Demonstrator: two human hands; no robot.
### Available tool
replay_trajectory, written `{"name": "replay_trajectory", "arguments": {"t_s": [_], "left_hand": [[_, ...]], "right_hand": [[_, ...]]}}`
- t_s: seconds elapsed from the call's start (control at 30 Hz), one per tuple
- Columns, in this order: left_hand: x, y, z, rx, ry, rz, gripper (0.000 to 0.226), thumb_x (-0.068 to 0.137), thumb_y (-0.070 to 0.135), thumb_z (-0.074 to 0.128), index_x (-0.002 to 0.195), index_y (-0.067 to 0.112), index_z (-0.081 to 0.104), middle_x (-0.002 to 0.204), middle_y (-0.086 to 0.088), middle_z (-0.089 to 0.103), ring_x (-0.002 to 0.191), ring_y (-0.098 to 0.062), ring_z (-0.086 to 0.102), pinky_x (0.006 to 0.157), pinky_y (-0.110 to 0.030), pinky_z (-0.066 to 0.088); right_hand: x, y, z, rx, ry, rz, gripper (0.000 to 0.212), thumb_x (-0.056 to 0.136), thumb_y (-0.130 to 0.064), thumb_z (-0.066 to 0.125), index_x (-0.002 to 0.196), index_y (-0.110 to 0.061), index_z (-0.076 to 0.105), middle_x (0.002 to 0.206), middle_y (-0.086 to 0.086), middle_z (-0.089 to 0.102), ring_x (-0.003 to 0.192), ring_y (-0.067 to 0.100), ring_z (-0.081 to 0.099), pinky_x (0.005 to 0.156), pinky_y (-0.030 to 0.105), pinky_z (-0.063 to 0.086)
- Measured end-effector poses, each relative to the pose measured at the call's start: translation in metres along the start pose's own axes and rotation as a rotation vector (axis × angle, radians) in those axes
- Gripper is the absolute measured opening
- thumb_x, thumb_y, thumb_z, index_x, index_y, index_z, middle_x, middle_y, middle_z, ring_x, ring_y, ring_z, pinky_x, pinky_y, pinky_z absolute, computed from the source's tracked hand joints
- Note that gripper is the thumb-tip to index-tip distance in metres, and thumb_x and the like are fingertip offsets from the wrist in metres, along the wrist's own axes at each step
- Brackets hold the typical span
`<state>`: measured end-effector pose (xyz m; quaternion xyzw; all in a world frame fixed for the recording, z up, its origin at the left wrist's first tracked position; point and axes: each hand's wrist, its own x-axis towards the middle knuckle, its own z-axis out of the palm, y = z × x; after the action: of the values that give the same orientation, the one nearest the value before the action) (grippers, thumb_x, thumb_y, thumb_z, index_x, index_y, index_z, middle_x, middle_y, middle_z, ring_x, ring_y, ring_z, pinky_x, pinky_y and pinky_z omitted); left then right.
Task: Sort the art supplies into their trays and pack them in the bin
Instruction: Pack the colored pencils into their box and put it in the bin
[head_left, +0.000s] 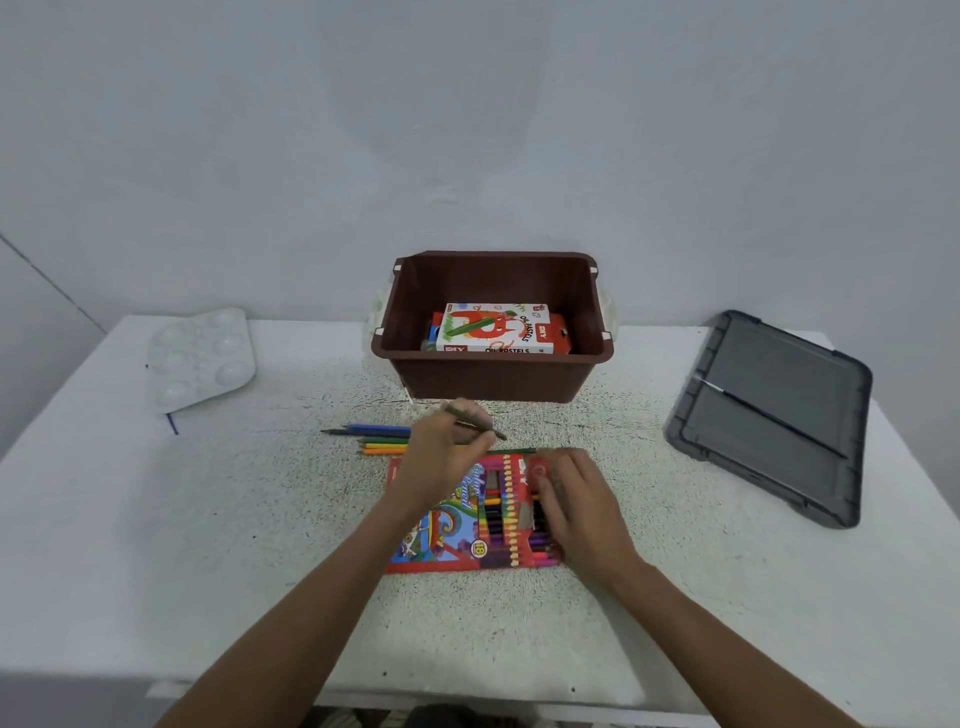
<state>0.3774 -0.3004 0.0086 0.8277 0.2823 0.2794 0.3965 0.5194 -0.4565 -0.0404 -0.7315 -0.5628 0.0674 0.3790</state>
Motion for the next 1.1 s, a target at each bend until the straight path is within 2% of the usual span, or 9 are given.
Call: {"name": "replay_trajectory", "arguments": {"t_s": [0.13,0.33,0.43,0.53,0.63,0.77,0.9,1.0,1.1], "left_hand": [[-0.015,0.010,0.011,-0.317,-0.056,-0.217,0.011,0.087,0.007,0.073,0.095,0.008,0.065,0.090,-0.005,0.074,0.087,-0.017,0.072,0.081,-0.028,0.058],[-0.027,0.016,0.016,-0.558,-0.015,-0.323,0.016,0.085,0.001,0.073,0.098,-0.002,0.065,0.097,-0.010,0.075,0.094,-0.021,0.072,0.083,-0.025,0.056],[-0.031,0.012,0.007,-0.551,0.041,-0.346,0.013,0.086,0.005,0.071,0.098,0.003,0.067,0.097,-0.006,0.075,0.091,-0.017,0.072,0.078,-0.022,0.055],[-0.036,-0.006,-0.014,-0.609,0.184,-0.424,0.014,0.088,0.009,0.071,0.100,0.003,0.067,0.097,-0.013,0.073,0.086,-0.019,0.071,0.072,-0.024,0.057],[-0.047,-0.033,-0.030,-0.407,0.262,-0.478,0.011,0.090,0.018,0.069,0.097,0.011,0.065,0.094,-0.006,0.073,0.083,-0.023,0.073,0.070,-0.036,0.061],[-0.069,-0.062,-0.036,0.070,0.310,-0.370,0.008,0.094,0.026,0.065,0.099,0.021,0.063,0.100,0.008,0.067,0.088,-0.007,0.066,0.075,-0.032,0.058],[-0.088,-0.086,-0.033,0.284,0.241,-0.219,0.020,0.092,0.029,0.066,0.107,0.017,0.061,0.113,0.004,0.059,0.097,-0.012,0.061,0.078,-0.033,0.057],[-0.097,-0.094,-0.031,0.425,0.198,-0.049,0.021,0.091,0.026,0.068,0.107,0.013,0.064,0.116,-0.002,0.060,0.099,-0.008,0.057,0.078,-0.024,0.052],[-0.097,-0.097,-0.031,0.468,0.180,-0.013,0.027,0.087,0.031,0.066,0.106,0.011,0.066,0.116,-0.003,0.061,0.098,-0.009,0.059,0.078,-0.021,0.051]], "right_hand": [[0.016,-0.005,0.000,-0.045,0.008,-0.034,0.029,0.100,-0.024,0.051,0.127,-0.015,0.057,0.116,-0.003,0.053,0.103,0.009,0.051,0.084,0.021,0.045],[0.017,-0.006,-0.003,-0.122,0.014,-0.106,0.032,0.100,-0.031,0.045,0.117,-0.014,0.065,0.098,-0.001,0.055,0.088,0.012,0.049,0.072,0.021,0.041],[0.013,0.001,-0.013,-0.206,0.028,-0.126,0.028,0.093,-0.023,0.059,0.117,-0.009,0.068,0.095,0.004,0.055,0.084,0.016,0.049,0.062,0.025,0.044],[0.007,0.023,-0.029,-0.324,0.044,-0.081,0.030,0.080,-0.007,0.076,0.110,-0.003,0.072,0.086,0.006,0.055,0.077,0.017,0.045,0.057,0.024,0.036],[0.001,0.051,-0.050,-0.441,0.028,-0.026,0.034,0.076,0.000,0.080,0.108,-0.003,0.072,0.083,0.008,0.056,0.076,0.018,0.043,0.060,0.024,0.033],[-0.006,0.080,-0.079,-0.563,0.003,0.008,0.033,0.077,0.005,0.077,0.109,-0.002,0.071,0.085,0.012,0.058,0.077,0.026,0.049,0.059,0.029,0.037],[-0.007,0.084,-0.089,-0.614,-0.020,-0.005,0.034,0.076,0.006,0.077,0.109,-0.001,0.071,0.086,0.015,0.060,0.075,0.029,0.053,0.059,0.029,0.038],[-0.006,0.077,-0.080,-0.606,-0.030,-0.020,0.033,0.077,0.002,0.078,0.110,-0.003,0.072,0.084,0.012,0.058,0.073,0.026,0.050,0.057,0.029,0.038],[-0.006,0.065,-0.064,-0.562,-0.061,-0.066,0.034,0.077,0.000,0.079,0.110,-0.003,0.070,0.084,0.009,0.056,0.073,0.021,0.046,0.058,0.025,0.034]]}}
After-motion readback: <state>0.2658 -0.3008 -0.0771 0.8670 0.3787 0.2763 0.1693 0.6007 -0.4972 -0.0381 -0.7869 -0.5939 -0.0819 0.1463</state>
